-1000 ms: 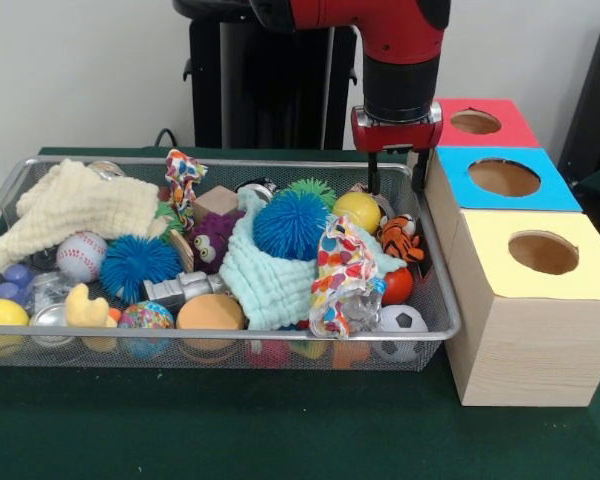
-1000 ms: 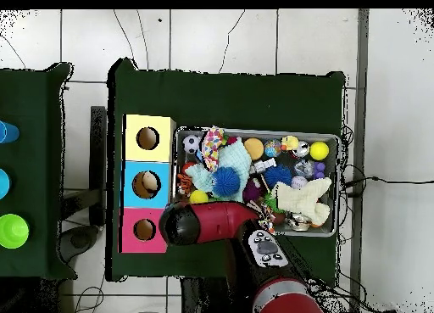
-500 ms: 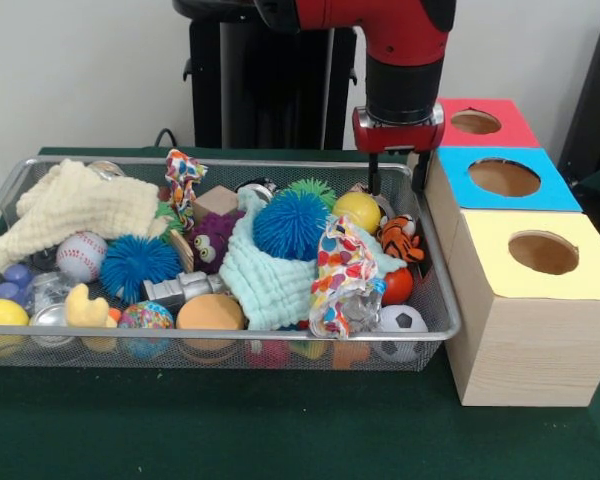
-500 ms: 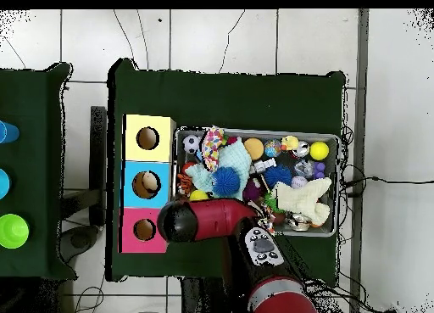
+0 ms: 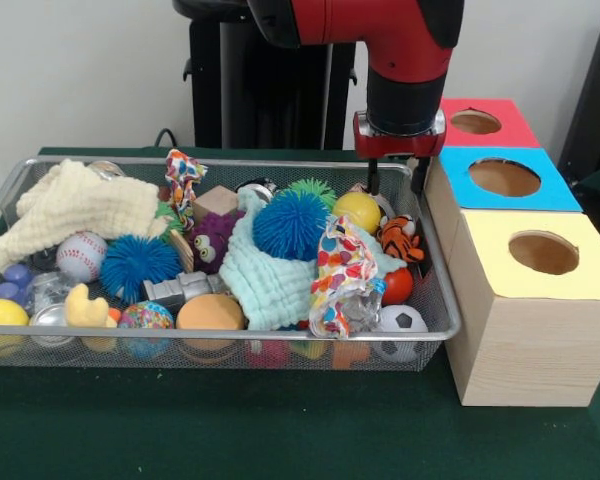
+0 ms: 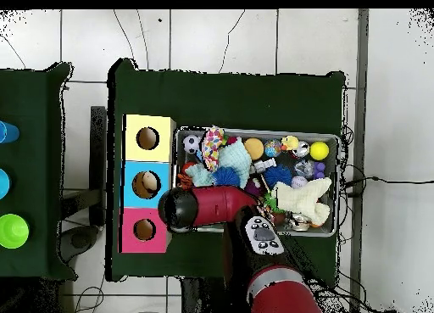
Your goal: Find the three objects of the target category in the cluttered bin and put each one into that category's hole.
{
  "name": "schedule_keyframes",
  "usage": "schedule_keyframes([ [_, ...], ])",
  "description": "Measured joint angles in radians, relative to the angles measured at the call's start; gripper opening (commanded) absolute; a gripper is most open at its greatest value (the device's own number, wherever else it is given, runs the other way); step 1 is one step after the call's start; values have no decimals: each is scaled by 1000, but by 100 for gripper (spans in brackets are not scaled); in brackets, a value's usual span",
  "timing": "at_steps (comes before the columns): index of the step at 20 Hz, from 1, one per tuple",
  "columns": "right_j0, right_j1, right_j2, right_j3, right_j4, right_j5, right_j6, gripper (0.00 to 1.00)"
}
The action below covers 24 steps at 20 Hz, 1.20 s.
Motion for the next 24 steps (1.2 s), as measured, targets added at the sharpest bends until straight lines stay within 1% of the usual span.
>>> schedule_keyframes([
  [7,0,33,4,-69,17,127,0,100],
  [10,0,42,5,-87,19,157,0,100],
  [17,-1,56,7,-116,21,207,0,100],
  [24,-1,58,8,-119,21,211,0,100],
])
